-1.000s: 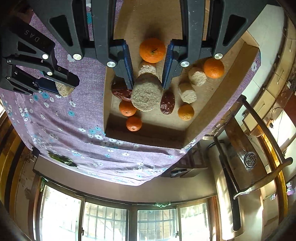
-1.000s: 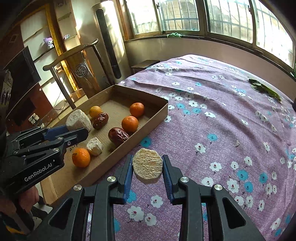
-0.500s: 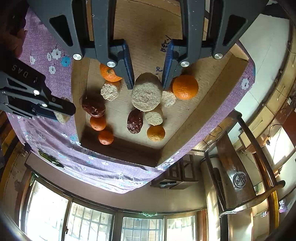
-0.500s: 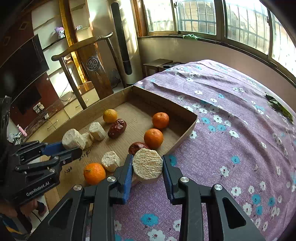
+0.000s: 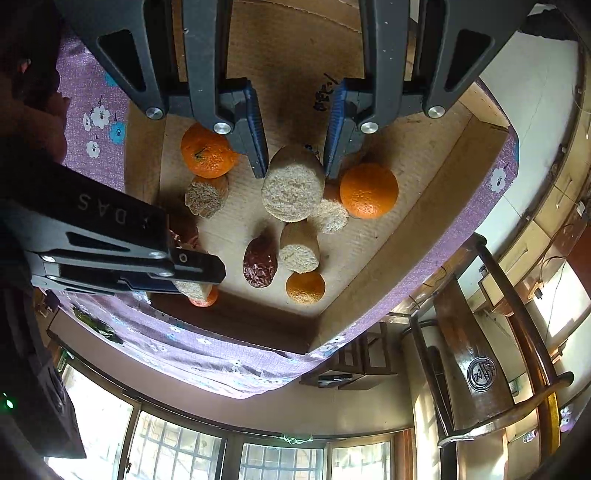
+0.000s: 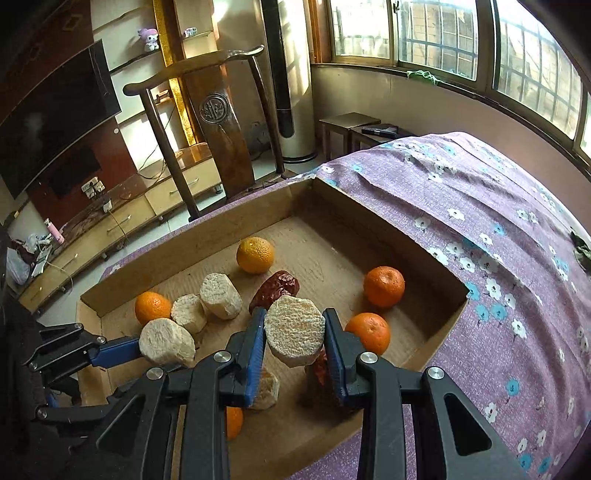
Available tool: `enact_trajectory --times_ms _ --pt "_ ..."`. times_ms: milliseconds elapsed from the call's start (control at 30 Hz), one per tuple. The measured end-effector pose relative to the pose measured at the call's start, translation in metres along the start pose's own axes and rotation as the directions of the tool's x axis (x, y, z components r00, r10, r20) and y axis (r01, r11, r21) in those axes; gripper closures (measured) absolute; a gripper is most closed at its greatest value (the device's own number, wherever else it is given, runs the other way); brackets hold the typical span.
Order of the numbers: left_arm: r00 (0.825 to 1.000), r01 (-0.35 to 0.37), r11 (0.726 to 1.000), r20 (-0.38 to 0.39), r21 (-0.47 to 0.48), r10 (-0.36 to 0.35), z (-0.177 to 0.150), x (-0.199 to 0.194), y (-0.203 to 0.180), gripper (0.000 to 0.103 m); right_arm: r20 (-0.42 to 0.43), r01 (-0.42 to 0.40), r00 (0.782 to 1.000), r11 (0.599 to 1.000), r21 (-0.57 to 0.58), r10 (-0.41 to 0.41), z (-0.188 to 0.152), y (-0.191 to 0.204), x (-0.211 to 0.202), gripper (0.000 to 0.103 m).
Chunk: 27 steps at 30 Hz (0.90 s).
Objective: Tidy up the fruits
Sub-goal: 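Carry the cake piece into the box and open the left gripper while the right does likewise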
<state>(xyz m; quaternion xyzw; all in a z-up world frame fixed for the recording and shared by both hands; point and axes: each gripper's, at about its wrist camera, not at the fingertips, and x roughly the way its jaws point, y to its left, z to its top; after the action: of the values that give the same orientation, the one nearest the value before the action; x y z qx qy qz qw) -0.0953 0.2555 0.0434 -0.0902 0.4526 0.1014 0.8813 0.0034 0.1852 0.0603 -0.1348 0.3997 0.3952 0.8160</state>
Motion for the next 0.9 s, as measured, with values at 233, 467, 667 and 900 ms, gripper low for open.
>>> enact_trajectory --times_ms 233,467,667,900 --pt "1.000 0.000 1.000 -0.016 -0.012 -0.001 -0.001 0.008 0.004 0.073 -0.059 0.076 0.995 0.994 -0.075 -0.080 0.011 0.002 0.026 0.070" --pt "1.000 0.000 1.000 -0.022 -0.012 0.000 0.000 0.011 0.005 0.073 -0.114 0.060 0.991 0.994 -0.087 -0.069 0.010 0.002 0.053 0.070" --pt "1.000 -0.006 1.000 -0.026 -0.019 0.006 0.001 0.013 0.004 0.073 -0.101 0.027 0.994 0.998 -0.059 -0.032 0.010 0.000 0.054 0.070" --pt "0.999 -0.023 0.999 -0.022 -0.031 0.023 0.002 0.014 0.002 0.073 -0.066 -0.017 0.998 1.000 -0.004 0.017 0.004 -0.005 0.047 0.067"
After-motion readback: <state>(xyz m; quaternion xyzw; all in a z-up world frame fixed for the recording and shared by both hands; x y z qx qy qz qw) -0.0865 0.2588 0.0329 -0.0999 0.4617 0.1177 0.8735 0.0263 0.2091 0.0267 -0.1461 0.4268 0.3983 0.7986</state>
